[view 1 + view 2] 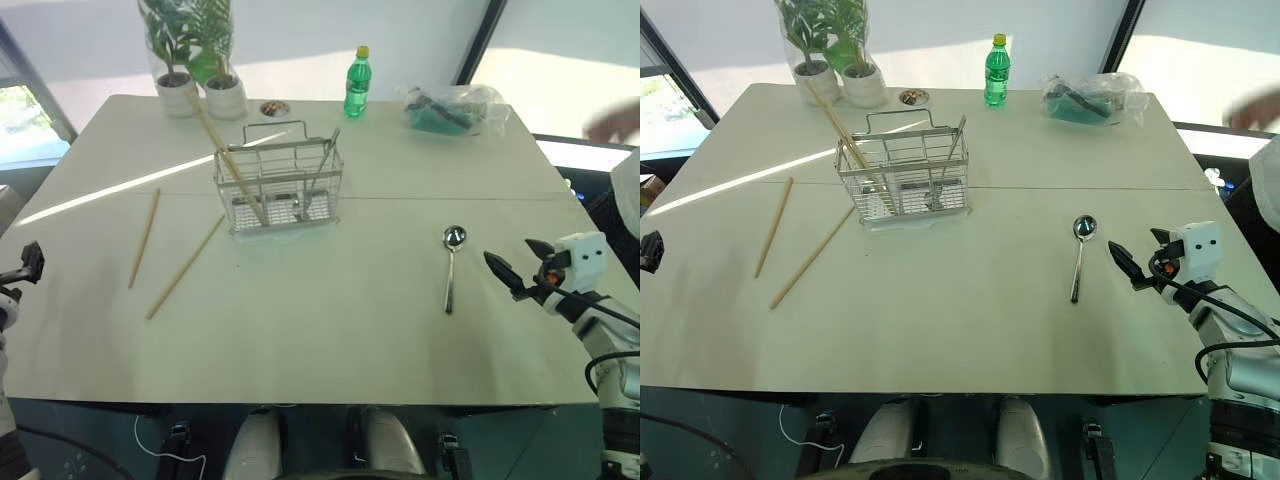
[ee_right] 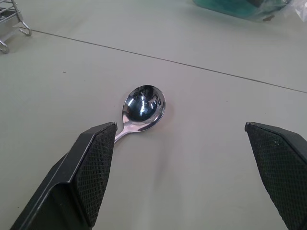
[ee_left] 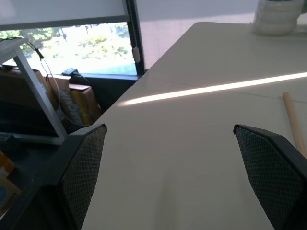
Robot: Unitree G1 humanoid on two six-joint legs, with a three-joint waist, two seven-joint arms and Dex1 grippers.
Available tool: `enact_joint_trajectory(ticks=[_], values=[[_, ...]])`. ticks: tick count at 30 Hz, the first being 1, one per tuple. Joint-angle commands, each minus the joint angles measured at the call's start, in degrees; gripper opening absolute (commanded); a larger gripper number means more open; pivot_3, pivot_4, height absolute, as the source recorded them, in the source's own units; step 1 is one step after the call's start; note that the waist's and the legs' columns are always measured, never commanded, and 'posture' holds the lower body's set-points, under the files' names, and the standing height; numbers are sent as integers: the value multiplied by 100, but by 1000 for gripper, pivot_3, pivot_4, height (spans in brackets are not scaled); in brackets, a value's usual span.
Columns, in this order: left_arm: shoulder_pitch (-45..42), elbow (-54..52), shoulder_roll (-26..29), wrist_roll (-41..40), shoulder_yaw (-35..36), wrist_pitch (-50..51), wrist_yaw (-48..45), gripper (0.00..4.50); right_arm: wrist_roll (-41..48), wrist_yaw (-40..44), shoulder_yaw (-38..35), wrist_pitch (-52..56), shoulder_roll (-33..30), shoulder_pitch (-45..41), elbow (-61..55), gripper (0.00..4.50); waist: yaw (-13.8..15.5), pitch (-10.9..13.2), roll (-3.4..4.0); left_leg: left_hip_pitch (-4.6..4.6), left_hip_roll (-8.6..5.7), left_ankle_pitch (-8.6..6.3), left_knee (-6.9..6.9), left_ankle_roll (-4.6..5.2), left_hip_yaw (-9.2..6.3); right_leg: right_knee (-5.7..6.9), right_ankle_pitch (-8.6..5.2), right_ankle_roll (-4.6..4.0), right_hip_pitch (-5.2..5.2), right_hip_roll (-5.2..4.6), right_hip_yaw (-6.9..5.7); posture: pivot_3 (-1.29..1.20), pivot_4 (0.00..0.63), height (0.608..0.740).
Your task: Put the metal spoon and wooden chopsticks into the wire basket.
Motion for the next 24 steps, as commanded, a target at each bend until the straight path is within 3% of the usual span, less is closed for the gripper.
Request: enact_joint_trajectory(ticks=[1, 24], values=[[-60, -128, 199, 93, 12, -83, 21, 4500, 58, -24, -145, -134, -12, -34, -68, 4415, 1, 0, 0, 0, 0, 0, 0, 0, 0, 0, 0, 0, 0, 0, 0, 0, 150, 717], [-398, -293, 292, -231, -117, 298, -55, 4500, 20, -15, -100, -98, -175, -246, 18, 4415, -1, -3, -4, 4, 0, 0, 2, 0, 2, 2, 0, 0, 4, 9, 1, 0, 150, 717]])
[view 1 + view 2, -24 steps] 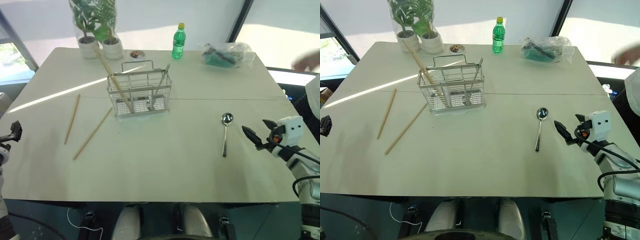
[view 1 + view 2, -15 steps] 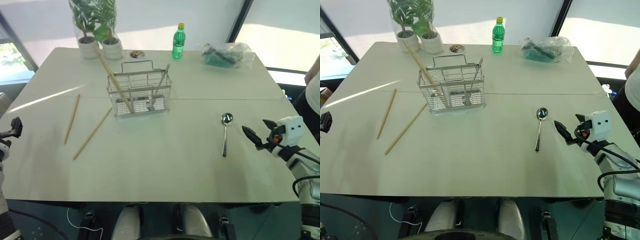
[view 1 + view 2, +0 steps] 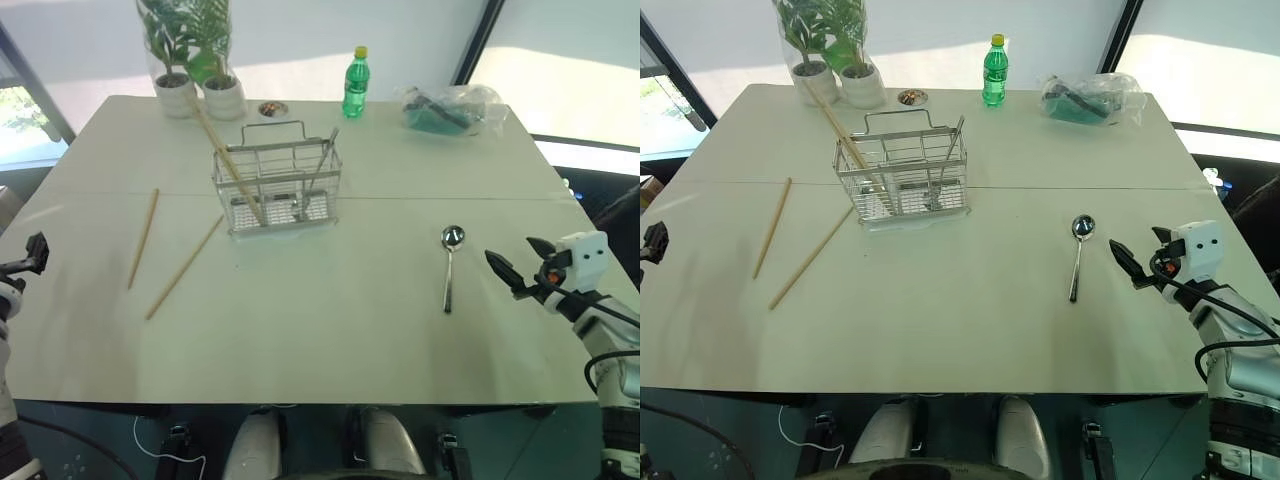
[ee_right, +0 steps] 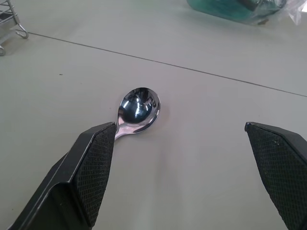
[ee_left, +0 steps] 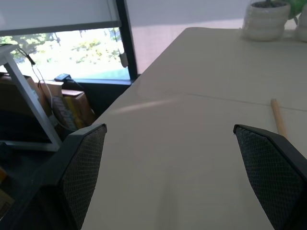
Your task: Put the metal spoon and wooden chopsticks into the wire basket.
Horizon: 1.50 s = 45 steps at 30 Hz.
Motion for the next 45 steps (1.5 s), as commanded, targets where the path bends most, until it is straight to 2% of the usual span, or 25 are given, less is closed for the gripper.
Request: enact_joint_trajectory(ticks=[1, 3, 6, 8, 13, 16, 22, 26, 31, 41, 44, 45], values=[[-265, -417, 236, -344, 25, 314, -142, 4500, 9, -29, -83, 84, -211, -226, -112, 4415, 0, 0, 0, 0, 0, 0, 1, 0, 0, 1, 0, 0, 0, 0, 0, 0, 150, 717], [-447, -664, 482, -798, 34, 716, -473, 4500, 34, -87, -27, 335, -281, -362, -316, 4415, 2, 1, -9, 0, 0, 0, 5, 0, -1, 4, 1, -1, 0, 1, 0, 0, 150, 717], [-771, -1075, 972, -1900, 129, 1554, -1099, 4500, 116, -283, 65, 913, -333, -512, -789, 4415, 2, 0, -13, -3, 2, 0, 9, 0, -5, 6, 1, -2, -1, 4, -1, 0, 150, 717], [-918, -1394, 1395, -2486, -37, 1927, -1622, 4500, 53, -458, 200, 1307, -351, -573, -1092, 4415, -6, 0, -10, -4, 2, 0, 8, 0, -7, 6, 1, -2, -1, 3, 0, 0, 150, 717], [-905, -2108, 2280, -3137, -826, 2016, -3185, 4500, 213, -792, 487, 2195, -183, -859, -1743, 4415, -15, 9, 18, -2, 0, 0, 3, 0, 2, 3, 0, -3, -5, 4, 3, 0, 150, 717], [-1234, -2252, 2479, -3233, -1516, 1938, -3612, 4500, 106, -922, 770, 2500, -151, -971, -1932, 4415, -11, 11, 23, -2, 1, 0, 3, 0, 6, 4, 1, -5, -9, 7, 5, 0, 150, 717], [-2344, -1864, 2180, -2796, -2974, 1637, -3965, 4500, -87, -1593, 1144, 3268, 239, -1243, -1871, 4415, 4, 8, 16, -6, -2, 0, 8, 1, 3, 1, 1, -6, -6, 12, 5, 0, 150, 717], [-2896, -1552, 1919, -2543, -3592, 1509, -4246, 4500, -244, -2181, 1182, 3803, 624, -1442, -1706, 4415, -3, 8, 14, -9, -5, 1, 3, 3, 4, 0, 2, -5, -8, 13, 6, 0, 150, 717], [-3158, -1414, 1764, -2425, -3843, 1478, -4494, 4500, -344, -2684, 989, 4328, 889, -1644, -1515, 4415, -15, 9, 16, -9, -4, 1, 3, 4, 3, 5, 2, -4, -10, 16, 7, 0, 150, 717], [-3518, -1298, 1576, -2408, -3938, 1667, -4583, 4500, -320, -2835, 1135, 4983, 1258, -1327, -1731, 4415, -12, 7, 13, -9, -4, 1, 5, 5, -5, 8, 2, -3, -7, 21, 7, 0, 150, 717], [-3547, -1283, 1593, -2403, -3963, 1710, -4642, 4500, -397, -2911, 1160, 5040, 1328, -1216, -1781, 3611, -14, 4, 8, -8, -3, 1, 5, 5, -10, 8, 2, -2, -6, 24, 6, 0, 150, 717], [-3559, -1283, 1598, -2418, -3966, 1740, -4670, 4500, -410, -2929, 1152, 5050, 1344, -1198, -1788, 3104, -14, 3, 7, -8, -3, 1, 5, 5, -11, 8, 2, -2, -5, 25, 6, 0, 150, 717]])
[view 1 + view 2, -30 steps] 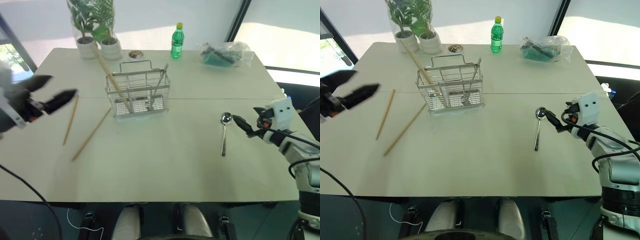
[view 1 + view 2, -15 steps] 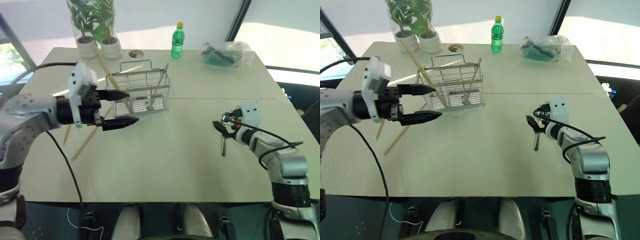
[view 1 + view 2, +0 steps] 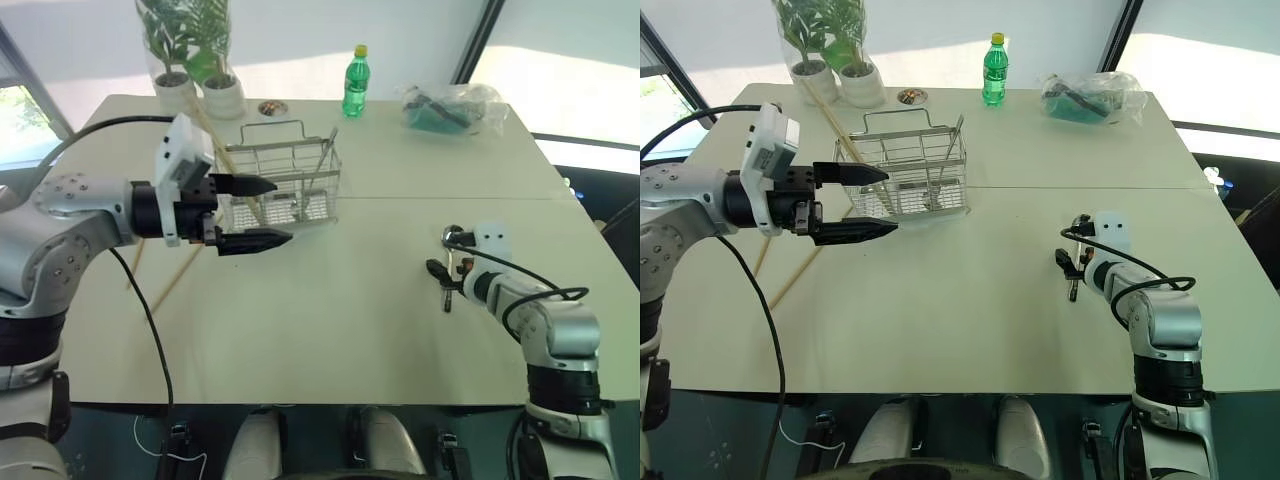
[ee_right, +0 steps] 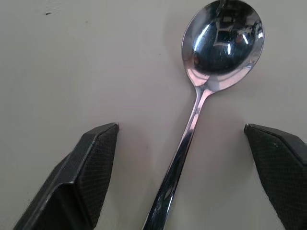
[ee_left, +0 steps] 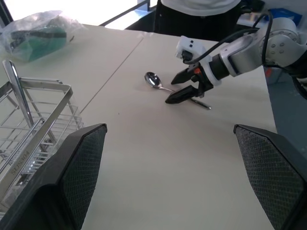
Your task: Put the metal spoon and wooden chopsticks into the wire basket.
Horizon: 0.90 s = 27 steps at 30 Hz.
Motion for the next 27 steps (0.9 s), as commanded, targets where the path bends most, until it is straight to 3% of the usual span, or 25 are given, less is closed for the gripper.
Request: enact_joint_trajectory(ticks=[1, 5, 6, 14, 21, 27], values=[[-173, -66, 39, -55, 68, 46, -111, 4500, -87, -82, 13, 128, 58, 114, -105, 2566, 0, -1, -1, 0, 0, 0, 0, 0, -1, 0, 0, 0, 0, 0, 0, 0, 150, 717], [-191, -91, 59, -40, 52, 70, -197, 4500, -155, -118, 19, 19, 70, 89, -37, 406, 1, -4, -7, 1, 0, 0, 2, 0, -3, 0, 0, 0, 2, 0, 0, 0, 150, 717], [-199, -86, 59, -31, 49, 72, -212, 4500, -156, -125, 5, 19, 84, 59, -6, 49, -1, -8, -13, 2, 0, 0, 2, 0, -2, -1, 0, 0, 4, 0, 0, 0, 150, 717], [-227, -58, 53, 23, 98, 57, -245, 4500, -333, -38, 39, -416, -13, -47, 111, 49, -3, -13, -21, 4, 1, 0, 3, 0, -6, -1, -1, -1, 6, 2, 0, 0, 150, 717], [-166, -20, 91, 52, 193, 21, -219, 4500, -443, 227, -61, -1824, -137, -530, 8, 49, -23, 7, 9, 0, 1, 0, 2, 0, -3, 0, 0, 0, -1, 3, 1, 0, 150, 717], [-91, -71, 51, 31, 335, 30, -13, 4500, 153, 200, -427, -2465, 343, -2017, 22, 49, -123, 18, 19, 1, 4, 1, -2, 1, -8, 8, 2, 4, -4, 9, 2, 0, 150, 717]])
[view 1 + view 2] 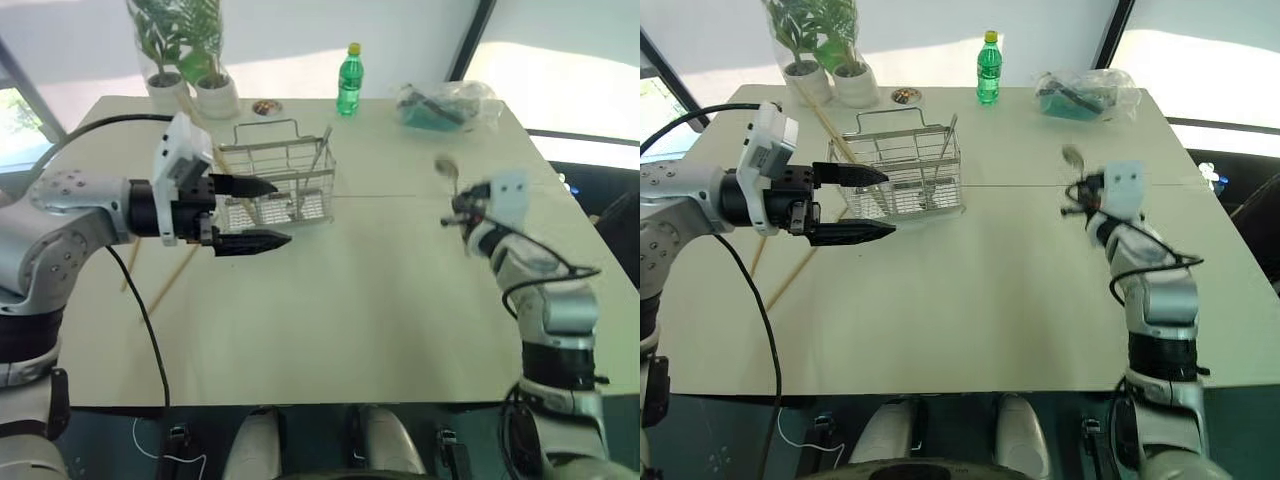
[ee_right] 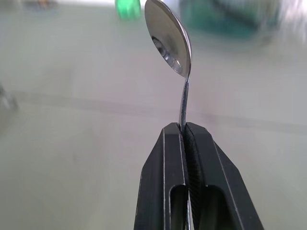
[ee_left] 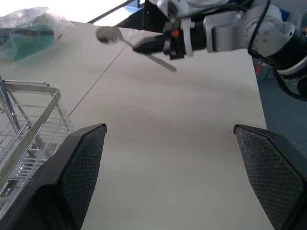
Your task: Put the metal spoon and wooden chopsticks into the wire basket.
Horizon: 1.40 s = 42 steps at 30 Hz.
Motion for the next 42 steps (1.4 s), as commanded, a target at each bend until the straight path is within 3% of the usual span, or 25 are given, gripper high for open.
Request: enact_joint_trajectory(ticks=[1, 7, 17, 35, 38, 42], values=[[22, -83, 7, 16, 323, -54, 209, 4500, 365, -5, -127, -430, 347, -754, -169, 49, -24, -3, -5, 0, 2, 0, -1, 0, -6, 1, 6, 11, 1, 4, -1, 0, 150, 717], [254, -51, -39, -22, 693, -42, 601, 4500, 485, -40, 357, -889, 1346, -1783, 608, 49, -62, -1, -2, 3, 7, 0, -4, 0, -16, 9, 11, 18, -1, 14, -1, 0, 150, 717], [765, -348, -124, -186, 1274, 73, 1281, 4500, 205, 224, 891, -2367, 2408, -2771, 2505, 49, -29, 1, 1, -2, 5, 1, -2, 0, -20, 12, 12, 17, 3, 14, 2, 0, 150, 717], [757, -621, -7, -593, 1611, 322, 1909, 4500, -457, 533, 949, -5259, 2963, -3190, 5824, 49, -61, 8, 11, 0, 5, 1, -5, -2, -28, 14, 13, 16, 2, 16, 1, 0, 150, 717], [740, -605, 7, -625, 1614, 329, 1955, 4500, -440, 532, 882, -5354, 2965, -3211, 5968, 932, -63, 9, 12, 0, 5, 2, -4, -2, -28, 14, 13, 16, 2, 16, 1, 0, 150, 717], [748, -566, 7, -607, 1595, 293, 1974, 4500, -465, 457, 853, -5392, 2908, -3249, 5925, 2914, -61, 10, 13, 1, 5, 2, -4, -3, -29, 14, 13, 16, 2, 16, 1, 0, 150, 717]])
